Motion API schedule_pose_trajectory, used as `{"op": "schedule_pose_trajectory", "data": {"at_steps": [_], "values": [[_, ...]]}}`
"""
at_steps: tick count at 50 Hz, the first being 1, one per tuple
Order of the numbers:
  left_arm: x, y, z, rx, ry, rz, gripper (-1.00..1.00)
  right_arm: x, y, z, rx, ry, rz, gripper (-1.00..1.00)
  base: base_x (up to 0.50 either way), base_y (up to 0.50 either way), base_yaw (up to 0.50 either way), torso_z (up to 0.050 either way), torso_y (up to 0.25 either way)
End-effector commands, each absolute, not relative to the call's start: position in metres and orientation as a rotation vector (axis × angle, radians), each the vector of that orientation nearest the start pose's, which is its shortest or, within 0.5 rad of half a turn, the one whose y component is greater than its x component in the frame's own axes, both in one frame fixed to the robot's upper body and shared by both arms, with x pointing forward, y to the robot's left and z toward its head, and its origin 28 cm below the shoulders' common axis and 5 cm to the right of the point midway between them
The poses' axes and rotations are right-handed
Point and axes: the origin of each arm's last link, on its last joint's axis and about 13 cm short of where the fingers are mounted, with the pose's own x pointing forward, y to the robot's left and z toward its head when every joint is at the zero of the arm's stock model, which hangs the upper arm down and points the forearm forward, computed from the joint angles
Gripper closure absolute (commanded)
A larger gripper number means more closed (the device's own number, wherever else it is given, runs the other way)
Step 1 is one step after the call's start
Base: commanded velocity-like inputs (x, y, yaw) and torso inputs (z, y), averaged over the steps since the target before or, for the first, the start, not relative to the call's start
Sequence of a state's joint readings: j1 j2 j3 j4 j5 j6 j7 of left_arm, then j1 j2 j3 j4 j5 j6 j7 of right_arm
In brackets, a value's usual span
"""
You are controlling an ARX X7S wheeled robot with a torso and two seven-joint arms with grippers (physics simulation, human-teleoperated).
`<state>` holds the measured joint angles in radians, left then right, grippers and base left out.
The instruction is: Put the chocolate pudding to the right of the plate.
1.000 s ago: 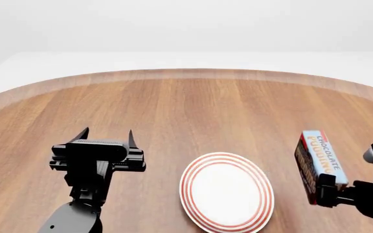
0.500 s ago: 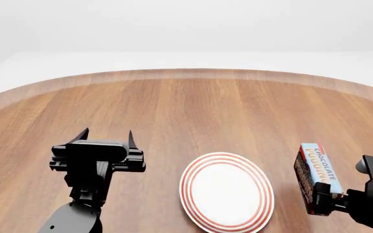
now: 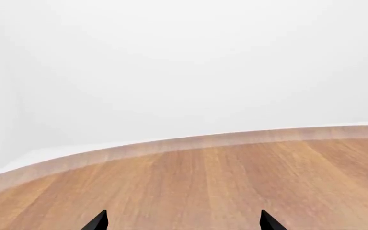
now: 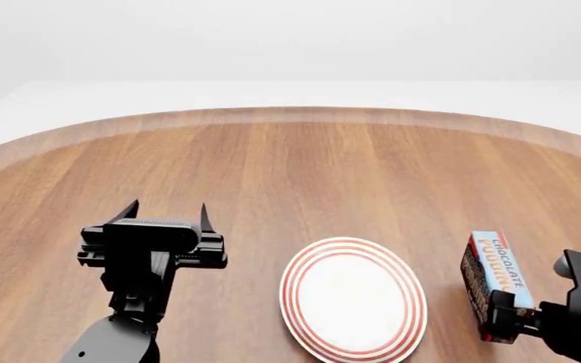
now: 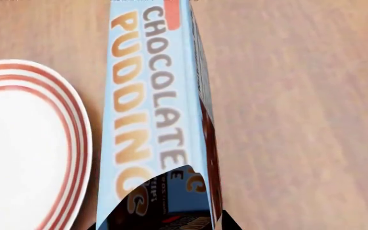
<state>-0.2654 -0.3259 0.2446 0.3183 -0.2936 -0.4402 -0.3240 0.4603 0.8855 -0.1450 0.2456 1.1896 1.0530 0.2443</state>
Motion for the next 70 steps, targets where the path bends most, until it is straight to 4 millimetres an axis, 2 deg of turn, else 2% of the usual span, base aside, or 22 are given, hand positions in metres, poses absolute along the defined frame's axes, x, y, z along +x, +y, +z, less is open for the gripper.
{"op": "schedule_pose_trajectory", "data": {"at_steps": [1, 15, 18, 22, 24, 28, 32, 43, 49, 55, 58, 60, 66, 70], "values": [[0.25, 0.218, 0.104, 0.096, -0.069, 0.015, -1.0, 0.236, -0.285, 0.107, 0.213, 0.847, -0.133, -1.0, 0.0, 0.0, 0.0, 0.0, 0.0], [0.249, 0.218, 0.103, 0.097, -0.066, 0.013, -1.0, 0.236, -0.285, 0.11, 0.214, 0.836, -0.128, -1.0, 0.0, 0.0, 0.0, 0.0, 0.0], [0.25, 0.218, 0.103, 0.097, -0.068, 0.013, -1.0, 0.236, -0.285, 0.118, 0.209, 0.815, -0.131, -1.0, 0.0, 0.0, 0.0, 0.0, 0.0], [0.25, 0.218, 0.103, 0.098, -0.067, 0.012, -1.0, 0.236, -0.284, 0.135, 0.202, 0.758, -0.124, -1.0, 0.0, 0.0, 0.0, 0.0, 0.0], [0.25, 0.218, 0.103, 0.099, -0.068, 0.011, -1.0, 0.235, -0.282, 0.155, 0.192, 0.699, -0.116, -1.0, 0.0, 0.0, 0.0, 0.0, 0.0], [0.25, 0.218, 0.104, 0.098, -0.069, 0.012, -1.0, 0.231, -0.28, 0.18, 0.191, 0.611, -0.093, -1.0, 0.0, 0.0, 0.0, 0.0, 0.0], [0.25, 0.218, 0.104, 0.099, -0.07, 0.012, -1.0, 0.228, -0.279, 0.192, 0.181, 0.59, -0.086, -1.0, 0.0, 0.0, 0.0, 0.0, 0.0], [0.251, 0.217, 0.105, 0.099, -0.071, 0.01, -1.0, 0.231, -0.277, 0.184, 0.175, 0.603, -0.071, -1.0, 0.0, 0.0, 0.0, 0.0, 0.0], [0.251, 0.217, 0.107, 0.098, -0.072, 0.009, -1.0, 0.226, -0.272, 0.187, 0.189, 0.562, -0.03, -1.0, 0.0, 0.0, 0.0, 0.0, 0.0], [0.252, 0.217, 0.114, 0.1, -0.082, 0.015, -1.0, 0.214, -0.257, 0.205, 0.122, 0.439, 0.046, -1.0, 0.0, 0.0, 0.0, 0.0, 0.0], [0.253, 0.216, 0.12, 0.1, -0.093, 0.012, -1.0, 0.21, -0.245, 0.215, 0.048, 0.29, 0.024, -1.0, 0.0, 0.0, 0.0, 0.0, 0.0], [0.253, 0.215, 0.123, 0.1, -0.099, 0.009, -1.0, 0.209, -0.235, 0.214, -0.02, 0.25, -0.007, -1.0, 0.0, 0.0, 0.0, 0.0, 0.0], [0.256, 0.211, 0.142, 0.098, -0.129, -0.021, -1.0, 0.207, -0.197, 0.214, -0.067, 0.096, 0.047, -1.0, 0.0, 0.0, 0.0, 0.0, 0.0], [0.257, 0.21, 0.15, 0.094, -0.145, -0.027, -1.0, 0.209, -0.187, 0.218, -0.072, 0.011, 0.055, -1.0, 0.0, 0.0, 0.0, 0.0, 0.0]]}}
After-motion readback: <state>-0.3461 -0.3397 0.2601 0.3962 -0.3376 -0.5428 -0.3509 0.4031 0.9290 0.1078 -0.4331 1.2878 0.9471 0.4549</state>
